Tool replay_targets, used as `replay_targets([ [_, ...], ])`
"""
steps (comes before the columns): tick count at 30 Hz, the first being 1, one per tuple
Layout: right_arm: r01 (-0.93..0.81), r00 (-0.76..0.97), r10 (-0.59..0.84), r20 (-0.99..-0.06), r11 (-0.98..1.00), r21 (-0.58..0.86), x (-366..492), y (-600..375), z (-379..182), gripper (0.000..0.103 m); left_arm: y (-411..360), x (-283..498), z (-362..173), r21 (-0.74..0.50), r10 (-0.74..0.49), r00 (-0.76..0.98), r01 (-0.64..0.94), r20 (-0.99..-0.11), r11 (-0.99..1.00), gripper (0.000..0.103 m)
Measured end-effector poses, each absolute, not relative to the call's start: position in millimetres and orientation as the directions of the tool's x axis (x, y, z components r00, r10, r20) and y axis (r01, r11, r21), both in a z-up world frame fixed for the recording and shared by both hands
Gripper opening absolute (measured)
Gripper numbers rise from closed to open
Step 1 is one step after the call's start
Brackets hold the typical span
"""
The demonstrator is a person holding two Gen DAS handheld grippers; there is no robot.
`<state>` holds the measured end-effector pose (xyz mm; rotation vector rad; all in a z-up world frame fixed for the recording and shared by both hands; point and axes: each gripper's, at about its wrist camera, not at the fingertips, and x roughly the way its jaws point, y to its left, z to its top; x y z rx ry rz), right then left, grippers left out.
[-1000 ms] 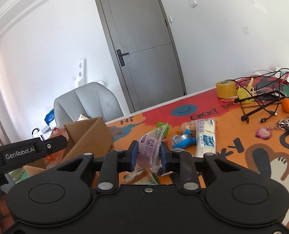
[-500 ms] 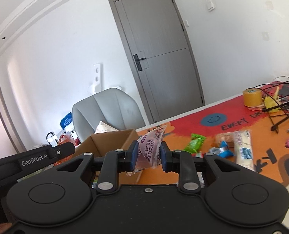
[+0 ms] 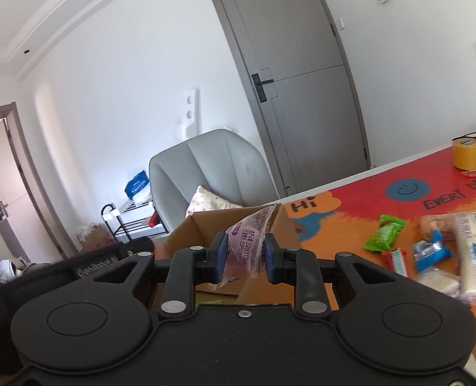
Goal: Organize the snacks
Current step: 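Carry both packets into the cardboard box and open both grippers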
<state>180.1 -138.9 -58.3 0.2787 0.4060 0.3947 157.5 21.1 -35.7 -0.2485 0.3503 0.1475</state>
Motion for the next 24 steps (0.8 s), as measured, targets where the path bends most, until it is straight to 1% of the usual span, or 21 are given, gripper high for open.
replay_targets([
  [2, -0.321, 0.84, 0.433, -0.328, 0.882, 0.344, 183, -133, -59, 0.025, 25, 161, -40, -0.213, 0.104, 0.921, -0.195, -0.376, 0.957, 0.017],
  [3, -0.322, 0.838, 0.435, -0.329, 0.882, 0.345, 184, -130, -59, 0.025, 27, 161, -41, -0.211, 0.111, 0.918, -0.204, -0.381, 0.956, 0.02],
  [4, -0.323, 0.837, 0.436, -0.33, 0.881, 0.346, 186, -128, -59, 0.025, 29, 160, -41, -0.209, 0.118, 0.915, -0.211, -0.385, 0.955, 0.021],
  [9, -0.334, 0.825, 0.454, -0.336, 0.872, 0.359, 194, -123, -61, 0.026, 38, 152, -37, -0.227, 0.135, 0.916, -0.234, -0.379, 0.945, 0.022],
  [12, -0.353, 0.812, 0.472, -0.342, 0.865, 0.355, 197, -117, -61, 0.027, 42, 147, -35, -0.244, 0.151, 0.912, -0.257, -0.382, 0.935, 0.028],
  [14, -0.355, 0.803, 0.48, -0.352, 0.861, 0.363, 197, -116, -61, 0.03, 42, 144, -33, -0.244, 0.155, 0.91, -0.262, -0.383, 0.934, 0.035],
  [16, -0.353, 0.804, 0.484, -0.346, 0.856, 0.377, 193, -122, -60, 0.035, 40, 141, -31, -0.236, 0.157, 0.91, -0.261, -0.384, 0.936, 0.051],
  [17, -0.348, 0.807, 0.481, -0.342, 0.856, 0.382, 190, -125, -59, 0.036, 38, 139, -30, -0.234, 0.16, 0.911, -0.263, -0.381, 0.936, 0.055],
  [18, -0.341, 0.812, 0.475, -0.339, 0.857, 0.385, 188, -129, -58, 0.042, 37, 137, -29, -0.234, 0.163, 0.912, -0.264, -0.375, 0.936, 0.063],
  [19, -0.334, 0.818, 0.467, -0.336, 0.861, 0.385, 184, -133, -57, 0.05, 35, 135, -28, -0.234, 0.167, 0.915, -0.264, -0.368, 0.936, 0.07],
  [21, -0.312, 0.833, 0.442, -0.332, 0.871, 0.379, 177, -144, -57, 0.059, 31, 132, -26, -0.232, 0.17, 0.919, -0.263, -0.355, 0.937, 0.077],
  [22, -0.296, 0.841, 0.427, -0.332, 0.877, 0.378, 175, -149, -56, 0.061, 29, 132, -25, -0.229, 0.171, 0.92, -0.262, -0.353, 0.938, 0.081],
  [24, -0.275, 0.851, 0.406, -0.333, 0.885, 0.377, 170, -161, -57, 0.063, 25, 130, -24, -0.219, 0.175, 0.919, -0.264, -0.355, 0.939, 0.086],
])
